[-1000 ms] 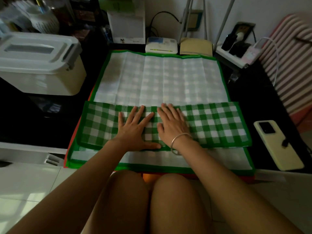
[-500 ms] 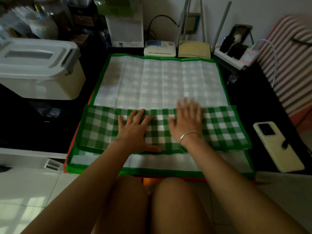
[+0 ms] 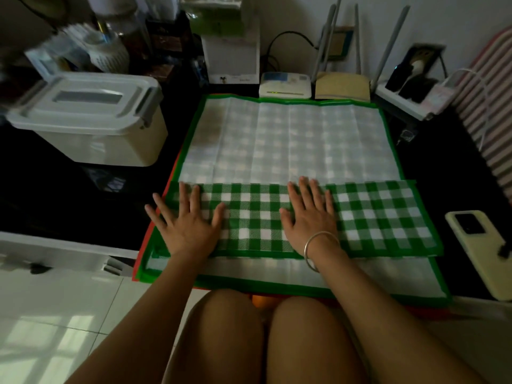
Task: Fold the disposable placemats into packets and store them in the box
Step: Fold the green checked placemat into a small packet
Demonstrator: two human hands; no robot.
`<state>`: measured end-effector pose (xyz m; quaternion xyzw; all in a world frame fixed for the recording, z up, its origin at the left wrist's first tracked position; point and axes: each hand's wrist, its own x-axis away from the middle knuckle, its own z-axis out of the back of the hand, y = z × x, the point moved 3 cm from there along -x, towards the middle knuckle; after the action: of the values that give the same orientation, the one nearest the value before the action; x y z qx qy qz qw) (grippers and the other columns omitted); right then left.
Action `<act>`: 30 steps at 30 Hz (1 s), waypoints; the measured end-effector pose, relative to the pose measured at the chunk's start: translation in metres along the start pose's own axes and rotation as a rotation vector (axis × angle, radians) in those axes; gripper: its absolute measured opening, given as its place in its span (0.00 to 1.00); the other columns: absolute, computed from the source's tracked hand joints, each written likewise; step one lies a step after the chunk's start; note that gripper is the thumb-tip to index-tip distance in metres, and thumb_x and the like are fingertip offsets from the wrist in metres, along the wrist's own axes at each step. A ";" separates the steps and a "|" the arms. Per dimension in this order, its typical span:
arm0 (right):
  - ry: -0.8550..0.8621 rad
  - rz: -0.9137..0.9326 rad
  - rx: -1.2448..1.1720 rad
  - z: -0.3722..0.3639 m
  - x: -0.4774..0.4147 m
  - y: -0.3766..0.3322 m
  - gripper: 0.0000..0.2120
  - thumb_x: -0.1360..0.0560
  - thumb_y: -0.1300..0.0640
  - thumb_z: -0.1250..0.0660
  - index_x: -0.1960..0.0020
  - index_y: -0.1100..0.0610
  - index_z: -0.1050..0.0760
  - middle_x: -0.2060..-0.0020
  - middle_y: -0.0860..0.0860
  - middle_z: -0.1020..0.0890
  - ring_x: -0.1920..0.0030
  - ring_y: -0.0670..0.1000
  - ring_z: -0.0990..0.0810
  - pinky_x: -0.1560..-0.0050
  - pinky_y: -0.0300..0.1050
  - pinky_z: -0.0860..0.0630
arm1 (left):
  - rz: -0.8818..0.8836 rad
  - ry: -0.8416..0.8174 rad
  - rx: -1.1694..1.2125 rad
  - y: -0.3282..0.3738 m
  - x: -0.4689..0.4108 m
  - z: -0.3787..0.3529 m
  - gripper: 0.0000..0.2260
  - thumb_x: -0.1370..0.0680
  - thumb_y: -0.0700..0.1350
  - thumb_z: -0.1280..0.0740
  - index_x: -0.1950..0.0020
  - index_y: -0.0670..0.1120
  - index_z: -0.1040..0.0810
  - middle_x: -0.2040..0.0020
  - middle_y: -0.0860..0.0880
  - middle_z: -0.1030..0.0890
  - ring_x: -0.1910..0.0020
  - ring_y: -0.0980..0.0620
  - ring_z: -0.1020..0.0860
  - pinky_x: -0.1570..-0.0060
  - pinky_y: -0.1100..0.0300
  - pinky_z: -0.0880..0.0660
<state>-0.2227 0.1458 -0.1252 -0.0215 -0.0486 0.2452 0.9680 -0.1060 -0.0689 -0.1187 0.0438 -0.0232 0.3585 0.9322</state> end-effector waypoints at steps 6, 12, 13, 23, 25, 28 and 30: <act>0.003 0.013 -0.005 0.001 0.000 0.000 0.30 0.22 0.39 0.65 0.23 0.48 0.66 0.24 0.50 0.65 0.25 0.53 0.68 0.25 0.58 0.64 | -0.413 0.256 0.013 0.034 0.016 0.027 0.25 0.20 0.53 0.40 0.24 0.49 0.37 0.22 0.43 0.39 0.22 0.39 0.48 0.26 0.40 0.53; 0.072 0.044 -0.123 0.003 -0.001 0.003 0.31 0.20 0.39 0.52 0.22 0.47 0.57 0.22 0.48 0.58 0.23 0.51 0.63 0.24 0.56 0.61 | -1.066 0.183 0.150 0.068 0.047 0.021 0.14 0.23 0.53 0.40 0.52 0.47 0.18 0.53 0.48 0.18 0.56 0.48 0.21 0.63 0.54 0.23; 0.116 0.054 -0.279 0.005 -0.001 0.007 0.31 0.21 0.42 0.45 0.22 0.47 0.50 0.22 0.48 0.52 0.23 0.51 0.59 0.24 0.56 0.57 | -1.068 0.159 0.133 0.065 0.046 0.018 0.16 0.24 0.56 0.40 0.51 0.47 0.17 0.53 0.49 0.17 0.56 0.48 0.20 0.65 0.54 0.23; 0.199 0.451 -0.500 0.025 0.057 0.046 0.17 0.31 0.39 0.33 0.48 0.48 0.19 0.40 0.48 0.23 0.36 0.51 0.29 0.37 0.50 0.30 | -1.311 0.084 -0.087 0.064 0.050 0.026 0.19 0.23 0.55 0.44 0.44 0.45 0.22 0.48 0.44 0.18 0.52 0.46 0.19 0.67 0.53 0.21; 0.203 0.543 -0.341 0.021 0.066 0.055 0.19 0.29 0.39 0.35 0.46 0.49 0.19 0.40 0.51 0.23 0.36 0.54 0.27 0.39 0.54 0.27 | -1.362 0.122 -0.164 0.065 0.055 0.026 0.16 0.23 0.50 0.44 0.47 0.43 0.21 0.49 0.38 0.19 0.54 0.42 0.19 0.72 0.54 0.22; 0.329 0.690 -0.108 0.019 0.074 0.058 0.16 0.25 0.47 0.37 0.47 0.55 0.18 0.45 0.55 0.19 0.41 0.56 0.21 0.48 0.53 0.20 | -1.415 0.232 -0.240 0.066 0.062 0.028 0.11 0.24 0.42 0.42 0.49 0.42 0.21 0.49 0.32 0.19 0.55 0.39 0.17 0.75 0.55 0.23; 0.421 0.761 -0.014 0.017 0.079 0.055 0.13 0.24 0.52 0.36 0.49 0.57 0.17 0.48 0.56 0.17 0.46 0.55 0.18 0.52 0.50 0.19 | -1.425 0.245 -0.230 0.065 0.063 0.029 0.10 0.26 0.41 0.37 0.48 0.41 0.23 0.48 0.32 0.19 0.54 0.38 0.17 0.76 0.54 0.23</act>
<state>-0.1815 0.2316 -0.1057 -0.0941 0.1597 0.5746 0.7972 -0.1028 0.0185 -0.0806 -0.0903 0.0780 -0.3374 0.9338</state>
